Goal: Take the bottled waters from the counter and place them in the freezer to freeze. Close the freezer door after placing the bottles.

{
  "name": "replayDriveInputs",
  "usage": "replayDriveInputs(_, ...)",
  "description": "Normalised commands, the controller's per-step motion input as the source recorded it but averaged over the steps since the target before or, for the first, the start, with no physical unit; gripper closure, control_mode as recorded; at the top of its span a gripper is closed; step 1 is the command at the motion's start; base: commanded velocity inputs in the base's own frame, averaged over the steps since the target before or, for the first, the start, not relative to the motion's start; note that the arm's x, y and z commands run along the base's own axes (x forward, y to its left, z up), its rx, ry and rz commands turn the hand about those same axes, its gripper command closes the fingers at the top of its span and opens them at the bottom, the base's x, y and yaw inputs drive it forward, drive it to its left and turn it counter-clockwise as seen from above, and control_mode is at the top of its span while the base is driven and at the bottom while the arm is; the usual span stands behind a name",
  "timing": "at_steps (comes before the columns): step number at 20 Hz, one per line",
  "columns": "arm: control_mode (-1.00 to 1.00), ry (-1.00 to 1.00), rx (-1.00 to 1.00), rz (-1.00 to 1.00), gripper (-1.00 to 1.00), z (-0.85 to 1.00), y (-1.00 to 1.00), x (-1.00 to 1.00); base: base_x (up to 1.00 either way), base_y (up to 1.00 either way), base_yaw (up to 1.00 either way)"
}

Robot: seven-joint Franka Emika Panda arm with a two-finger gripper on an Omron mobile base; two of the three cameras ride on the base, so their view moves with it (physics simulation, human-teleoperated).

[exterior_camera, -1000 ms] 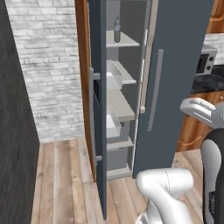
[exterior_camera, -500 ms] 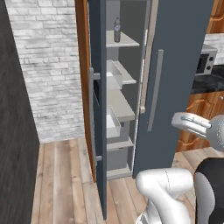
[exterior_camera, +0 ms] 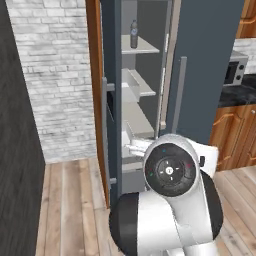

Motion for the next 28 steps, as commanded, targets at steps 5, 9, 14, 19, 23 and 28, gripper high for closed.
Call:
replayDriveInputs(5, -1.0, -0.01, -0.3, -0.21, -1.0, 0.0, 0.81, 1.0, 0.0, 0.0, 0.0)
replayDriveInputs(9, -1.0, -0.07, -0.27, -0.19, -1.0, 0.0, 0.36, 0.97, 0.0, 0.0, 0.0)
replayDriveInputs(14, -1.0, -0.09, -0.15, -0.19, -1.0, 0.0, 0.42, 0.76, 0.0, 0.0, 0.0)
replayDriveInputs(19, -1.0, -0.12, 0.0, -0.04, -1.0, 0.0, 0.11, 0.22, 0.0, 0.0, 0.0)
replayDriveInputs(23, -1.0, -0.04, 0.0, 0.0, -1.0, -0.16, 0.0, 0.28, 0.0, 0.0, 0.0)
replayDriveInputs(28, -1.0, -0.01, 0.0, -0.01, -1.0, -0.1, 0.0, 0.6, 0.0, 0.0, 0.0)
